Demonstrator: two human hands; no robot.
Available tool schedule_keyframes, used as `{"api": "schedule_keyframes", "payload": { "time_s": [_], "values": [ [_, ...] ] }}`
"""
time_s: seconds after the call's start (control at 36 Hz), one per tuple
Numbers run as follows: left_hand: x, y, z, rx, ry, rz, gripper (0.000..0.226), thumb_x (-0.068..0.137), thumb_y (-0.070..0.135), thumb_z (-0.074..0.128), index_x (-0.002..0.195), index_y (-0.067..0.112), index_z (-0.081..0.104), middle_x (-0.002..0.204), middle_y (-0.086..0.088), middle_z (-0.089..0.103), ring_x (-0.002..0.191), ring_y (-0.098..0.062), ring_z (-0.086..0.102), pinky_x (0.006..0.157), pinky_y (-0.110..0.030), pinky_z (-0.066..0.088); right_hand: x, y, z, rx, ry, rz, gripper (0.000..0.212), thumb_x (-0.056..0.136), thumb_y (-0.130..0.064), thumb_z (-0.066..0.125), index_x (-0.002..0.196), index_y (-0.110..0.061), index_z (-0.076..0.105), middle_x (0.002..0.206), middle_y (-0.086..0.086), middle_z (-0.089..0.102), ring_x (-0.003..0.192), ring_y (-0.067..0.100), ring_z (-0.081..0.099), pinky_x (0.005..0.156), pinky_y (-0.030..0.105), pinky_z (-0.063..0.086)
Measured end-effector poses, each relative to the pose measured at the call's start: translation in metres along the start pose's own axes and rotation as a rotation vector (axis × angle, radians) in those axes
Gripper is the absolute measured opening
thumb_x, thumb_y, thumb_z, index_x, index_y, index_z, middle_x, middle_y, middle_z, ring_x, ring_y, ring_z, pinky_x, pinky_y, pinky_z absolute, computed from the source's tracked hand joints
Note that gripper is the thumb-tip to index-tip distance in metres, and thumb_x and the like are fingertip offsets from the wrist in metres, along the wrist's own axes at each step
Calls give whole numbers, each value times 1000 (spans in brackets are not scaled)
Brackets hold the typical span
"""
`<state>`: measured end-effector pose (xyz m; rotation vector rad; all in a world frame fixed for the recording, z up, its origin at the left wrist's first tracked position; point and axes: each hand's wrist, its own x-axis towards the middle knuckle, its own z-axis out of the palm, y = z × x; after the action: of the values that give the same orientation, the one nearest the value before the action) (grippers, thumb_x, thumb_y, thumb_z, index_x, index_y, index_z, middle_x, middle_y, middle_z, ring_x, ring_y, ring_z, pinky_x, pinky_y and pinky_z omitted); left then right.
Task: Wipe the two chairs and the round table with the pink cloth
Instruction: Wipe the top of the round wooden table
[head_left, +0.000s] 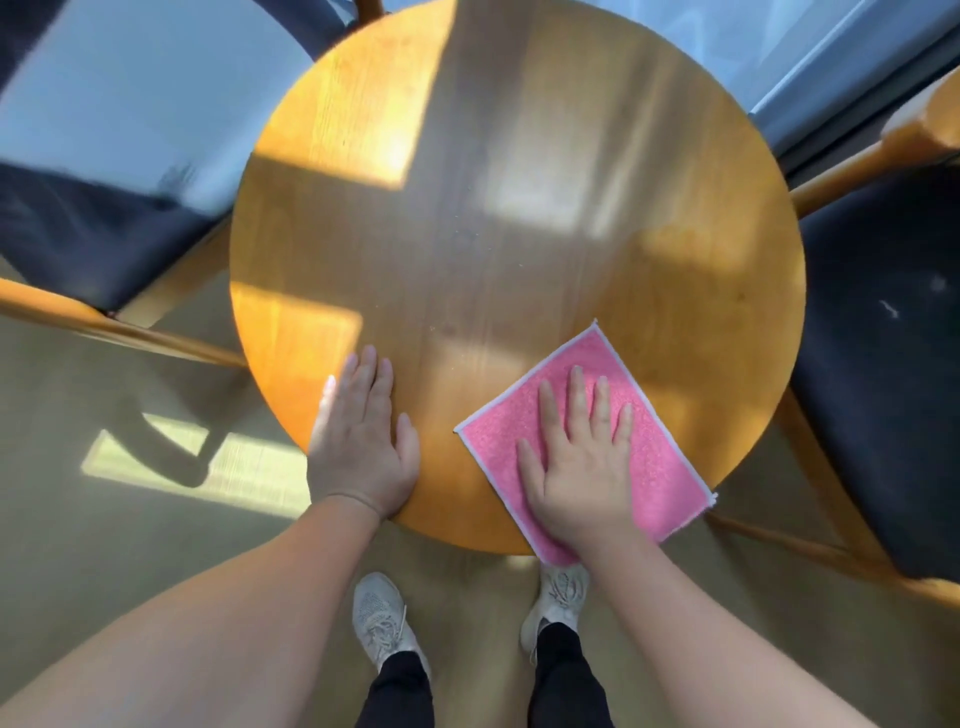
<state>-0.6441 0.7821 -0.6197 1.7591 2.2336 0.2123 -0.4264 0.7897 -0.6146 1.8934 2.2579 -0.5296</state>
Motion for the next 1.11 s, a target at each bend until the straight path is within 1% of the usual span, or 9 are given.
{"api": "schedule_keyframes", "payload": {
  "time_s": [0.14, 0.19, 0.28, 0.47, 0.61, 0.78, 0.97, 1.03, 1.11],
  "values": [
    [1, 0, 0, -18, 39, 27, 61, 82, 28, 37, 133, -3, 49, 145, -16, 42, 137, -21, 25, 115, -35, 11, 52, 29, -24, -36, 10, -36, 69, 95, -52, 25, 153, -14, 27, 161, 16, 18, 149, 39, 10, 119, 58, 6],
    [1, -1, 0, -22, 48, 33, 60, 82, 28, 38, 132, -3, 50, 144, -16, 43, 136, -22, 26, 114, -35, 12, 80, 36, -35, -57, 19, -29, 71, 95, -53, 21, 154, -15, 22, 162, 16, 12, 149, 39, 6, 119, 56, 3],
    [1, -2, 2, -18, 54, 35, 59, 83, 28, 38, 132, -1, 50, 145, -14, 42, 137, -21, 27, 115, -36, 14, 122, 40, -50, -93, 7, -2, 73, 94, -53, 15, 157, -18, 9, 164, 11, -2, 150, 33, -7, 120, 51, -6],
    [2, -4, 3, -37, 98, 46, 58, 82, 27, 40, 131, -1, 52, 144, -14, 44, 137, -20, 28, 114, -38, 19, 188, 10, -67, -98, 66, -28, 67, 100, -46, 23, 157, -16, 6, 164, 11, -3, 150, 32, -5, 120, 53, -2],
    [2, -4, 3, -53, 141, 65, 56, 81, 25, 42, 128, -3, 55, 140, -17, 48, 134, -24, 33, 112, -41, 24, 213, -18, -71, -116, 80, -78, 67, 99, -47, 19, 156, -15, 6, 164, 11, -1, 150, 33, -3, 120, 52, -1],
    [1, -6, 4, -67, 142, 74, 56, 79, 23, 42, 129, -1, 55, 140, -16, 48, 133, -26, 38, 112, -41, 25, 214, -32, -69, -132, 77, -156, 66, 100, -46, 16, 157, -15, 4, 164, 10, -2, 150, 32, -4, 121, 51, -2],
    [0, -8, 3, -167, 175, 58, 53, 80, 20, 40, 127, 2, 57, 139, -13, 50, 133, -24, 38, 111, -42, 26, 156, -39, -51, -155, -2, -325, 64, 101, -47, 16, 157, -19, 4, 164, 6, -5, 151, 27, -9, 121, 47, -7],
    [0, -8, 2, -187, 177, 55, 53, 81, 20, 40, 127, 2, 58, 139, -12, 50, 133, -23, 39, 112, -41, 25, 133, -39, -42, -135, -11, -351, 63, 101, -46, 21, 156, -19, 10, 164, 7, 2, 151, 29, -3, 121, 49, -4],
    [-1, -9, 2, -206, 180, 51, 53, 81, 20, 39, 127, 3, 58, 140, -12, 50, 133, -23, 38, 112, -40, 23, 97, -38, -28, -122, 40, -382, 62, 98, -44, 28, 153, -14, 28, 160, 13, 23, 148, 36, 17, 119, 55, 10]
  ]
}}
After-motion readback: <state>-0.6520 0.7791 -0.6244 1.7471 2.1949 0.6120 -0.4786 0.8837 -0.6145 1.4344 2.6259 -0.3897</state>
